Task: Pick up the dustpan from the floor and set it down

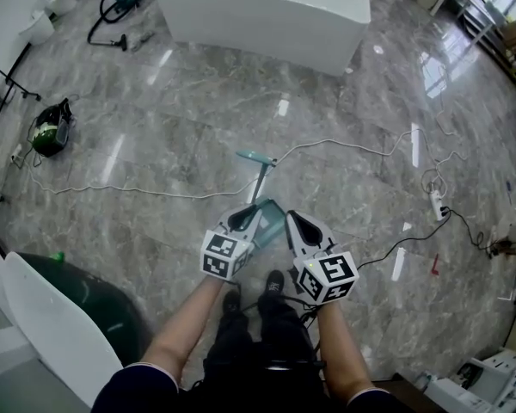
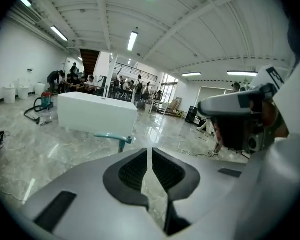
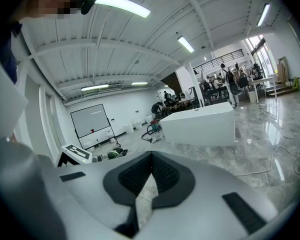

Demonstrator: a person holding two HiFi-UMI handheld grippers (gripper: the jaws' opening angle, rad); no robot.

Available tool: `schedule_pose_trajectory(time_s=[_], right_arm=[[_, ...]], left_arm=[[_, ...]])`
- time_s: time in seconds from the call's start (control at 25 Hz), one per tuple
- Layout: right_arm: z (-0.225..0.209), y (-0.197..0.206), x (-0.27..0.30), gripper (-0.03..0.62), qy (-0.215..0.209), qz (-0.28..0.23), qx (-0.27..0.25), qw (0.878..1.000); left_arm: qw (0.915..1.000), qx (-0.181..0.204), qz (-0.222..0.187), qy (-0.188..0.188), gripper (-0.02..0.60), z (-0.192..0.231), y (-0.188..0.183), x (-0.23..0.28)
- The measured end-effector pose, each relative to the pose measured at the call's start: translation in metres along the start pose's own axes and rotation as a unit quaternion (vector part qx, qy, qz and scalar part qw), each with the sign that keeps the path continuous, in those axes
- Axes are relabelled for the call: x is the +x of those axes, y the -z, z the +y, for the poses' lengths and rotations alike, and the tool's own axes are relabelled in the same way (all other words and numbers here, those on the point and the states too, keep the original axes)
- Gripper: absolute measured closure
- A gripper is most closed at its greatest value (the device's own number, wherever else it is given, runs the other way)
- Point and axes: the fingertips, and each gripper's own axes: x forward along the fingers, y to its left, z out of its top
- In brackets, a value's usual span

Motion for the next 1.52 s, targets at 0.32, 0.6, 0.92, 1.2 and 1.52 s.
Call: schedule_pose_trajectory(time_s=[0.32, 0.6, 0.92, 1.2, 1.52], right_arm=[[0.058, -0.03, -0.03, 0.588, -0.008, -0.039, -0.019, 0.999], [0.108, -0.053, -0.059, 0.588, -0.024, -0.072, -0.042, 0.996], [0.155, -0.087, -0.083, 0.588, -0.049, -0.104, -0.086, 0.99], [0.178, -0.101, -0.095, 0.588, -0.061, -0.125, -0.104, 0.985], [0.192, -0.107, -0.099, 0.588, -0.058, -0.13, -0.115, 0.983]], left_arm=[[0.9979, 0.021, -0.052, 0.033, 0.566, -0.043, -0.06, -0.086], [0.993, 0.048, -0.082, 0.07, 0.566, -0.082, -0.098, -0.15], [0.988, 0.071, -0.108, 0.085, 0.566, -0.103, -0.122, -0.199], [0.9863, 0.073, -0.124, 0.082, 0.566, -0.107, -0.127, -0.223], [0.9866, 0.066, -0.125, 0.081, 0.566, -0.105, -0.132, -0.24]])
